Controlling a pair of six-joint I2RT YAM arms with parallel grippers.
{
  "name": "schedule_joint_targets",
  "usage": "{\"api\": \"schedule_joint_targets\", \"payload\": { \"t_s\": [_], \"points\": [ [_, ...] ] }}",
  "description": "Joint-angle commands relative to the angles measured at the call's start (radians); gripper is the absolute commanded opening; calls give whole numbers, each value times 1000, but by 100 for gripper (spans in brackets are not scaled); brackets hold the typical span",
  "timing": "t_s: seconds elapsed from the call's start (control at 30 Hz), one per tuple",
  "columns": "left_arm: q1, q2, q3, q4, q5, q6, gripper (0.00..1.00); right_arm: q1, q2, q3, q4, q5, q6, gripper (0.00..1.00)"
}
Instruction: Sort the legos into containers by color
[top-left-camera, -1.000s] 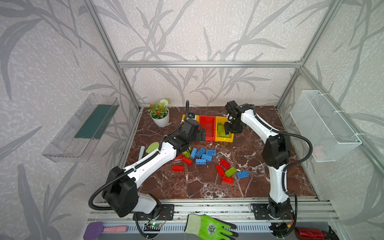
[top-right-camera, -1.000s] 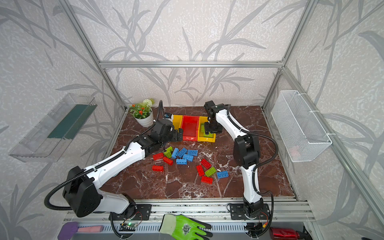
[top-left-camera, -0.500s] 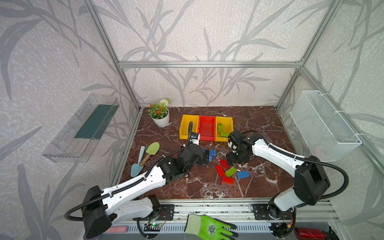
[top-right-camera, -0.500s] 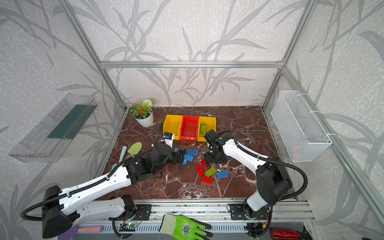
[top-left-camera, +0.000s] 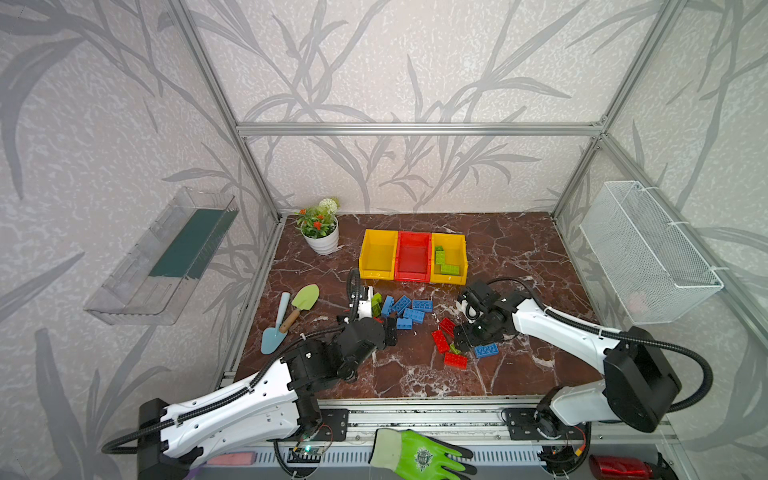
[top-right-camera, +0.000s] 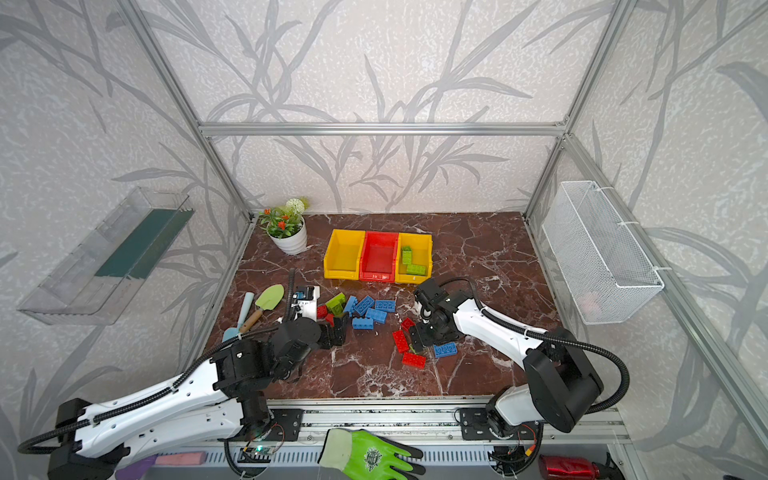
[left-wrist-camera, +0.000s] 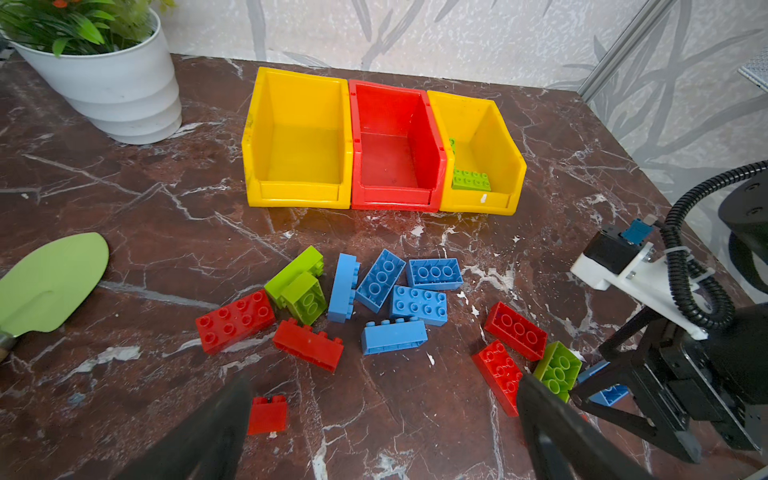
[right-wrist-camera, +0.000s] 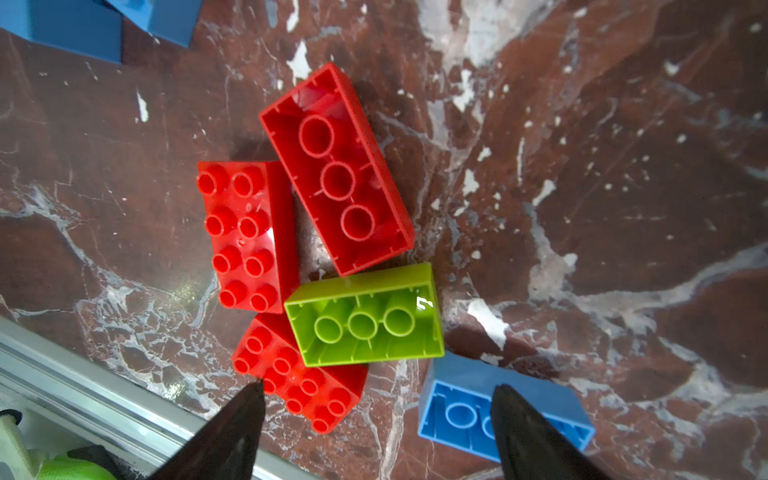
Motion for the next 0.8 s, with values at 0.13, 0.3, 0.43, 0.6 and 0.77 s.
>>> {"api": "schedule_joint_targets", "payload": {
  "t_s": [0.13,0.3,0.43,0.6,0.77],
  "points": [
    [-6,-51,-26,-57,-64,-41,99,30,40,5,38,34,-7,86],
    [-5,-53,-33,-59,-64,-42,99,37,77,12,34,65,-15,85],
    [-5,-59,-40,-62,-68,-48,99,40,95,4,39,82,-17,84],
    [-6,-78,-50,-67,-73,-50,99,45,109,5,52,83,-15,83],
    [-6,-90,-56,-74,-82,-50,99,63,150,16,55,91,-18,80]
  ]
}}
